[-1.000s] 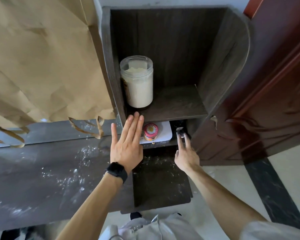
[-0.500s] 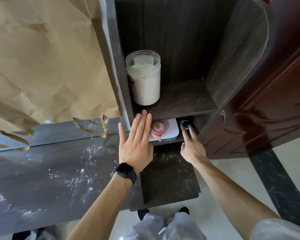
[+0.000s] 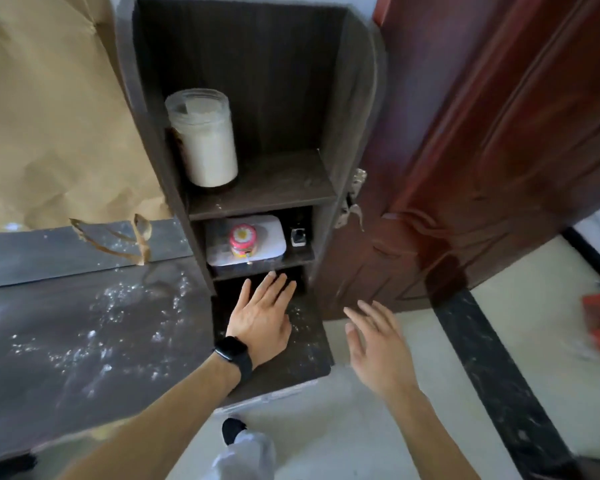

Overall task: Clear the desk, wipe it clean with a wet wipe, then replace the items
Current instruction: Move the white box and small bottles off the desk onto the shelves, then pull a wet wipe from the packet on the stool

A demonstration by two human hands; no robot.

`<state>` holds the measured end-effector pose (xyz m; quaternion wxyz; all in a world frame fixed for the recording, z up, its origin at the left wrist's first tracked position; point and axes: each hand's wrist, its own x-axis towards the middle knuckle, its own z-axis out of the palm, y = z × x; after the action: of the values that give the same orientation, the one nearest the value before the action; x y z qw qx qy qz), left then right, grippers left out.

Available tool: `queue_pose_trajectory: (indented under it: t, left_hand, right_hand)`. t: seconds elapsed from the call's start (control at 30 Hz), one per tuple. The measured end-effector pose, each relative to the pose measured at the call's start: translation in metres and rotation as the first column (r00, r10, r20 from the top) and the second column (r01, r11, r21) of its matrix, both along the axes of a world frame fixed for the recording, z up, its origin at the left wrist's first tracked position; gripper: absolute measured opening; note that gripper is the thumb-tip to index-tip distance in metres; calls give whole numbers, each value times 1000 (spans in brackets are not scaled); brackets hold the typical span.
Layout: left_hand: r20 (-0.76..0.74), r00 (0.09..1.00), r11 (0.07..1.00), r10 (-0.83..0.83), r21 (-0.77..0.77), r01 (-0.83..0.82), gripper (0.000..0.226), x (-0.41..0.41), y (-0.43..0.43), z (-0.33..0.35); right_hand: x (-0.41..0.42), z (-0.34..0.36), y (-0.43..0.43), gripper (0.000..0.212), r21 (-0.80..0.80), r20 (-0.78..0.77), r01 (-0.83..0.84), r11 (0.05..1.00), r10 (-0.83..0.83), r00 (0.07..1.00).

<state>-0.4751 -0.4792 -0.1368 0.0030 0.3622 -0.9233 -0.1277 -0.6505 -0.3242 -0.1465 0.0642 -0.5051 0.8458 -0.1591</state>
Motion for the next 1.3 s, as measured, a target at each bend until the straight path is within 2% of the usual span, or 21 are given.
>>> queue_pose_trajectory:
  t: [0.1,0.2,0.3,0.43,0.53,0.67,0.73,0.83,0.97,1.07,1.3]
  left_hand:
    - [103,987,987,-125,112,113,68,-47,53,5]
    - [94,955,956,-281,114,270,64,-102,130,16]
    - [59,898,898,-436,90,430,60,-151,221,24]
    - [6,767,766,-642,50,641,59,-200,352,34]
    - [-20,631,630,-776,29,776,59,-222,451,40]
    - [9,434,434,-901,40,900,59,-240,563,41]
    - [26,342,343,-939,49,938,59,-250,609,39]
    - [60,220,224,-974,65,973,57,-269,672,33]
    - [61,91,95,-994,54,994,53,-302,753,10]
    - [95,21,29,-995,82,996,52,-333,817,-15]
    - [172,-155,-117,-973,212,970,52,-381,959,-71]
  right_hand:
    - [-13,17,87,44,-40,-80,109,993,-112,990]
    - [-26,32,194,38,-122,-139,265,957,-281,950]
    - [-28,45,305,39,-137,-187,438,889,-457,870]
    - [-10,54,450,38,-193,-197,681,706,-708,678]
    - [11,50,546,37,-208,-206,804,557,-829,520]
    - [39,32,644,37,-178,-121,929,325,-944,307]
    - [53,22,679,39,-176,-76,963,205,-978,194]
    - [63,14,724,39,-191,-31,979,74,-997,69]
    - [61,-5,783,38,-149,-6,988,-41,-999,-42]
    - [49,-27,834,36,-65,7,994,-90,-996,-90]
    - [13,-48,934,33,169,67,978,-122,-989,-135]
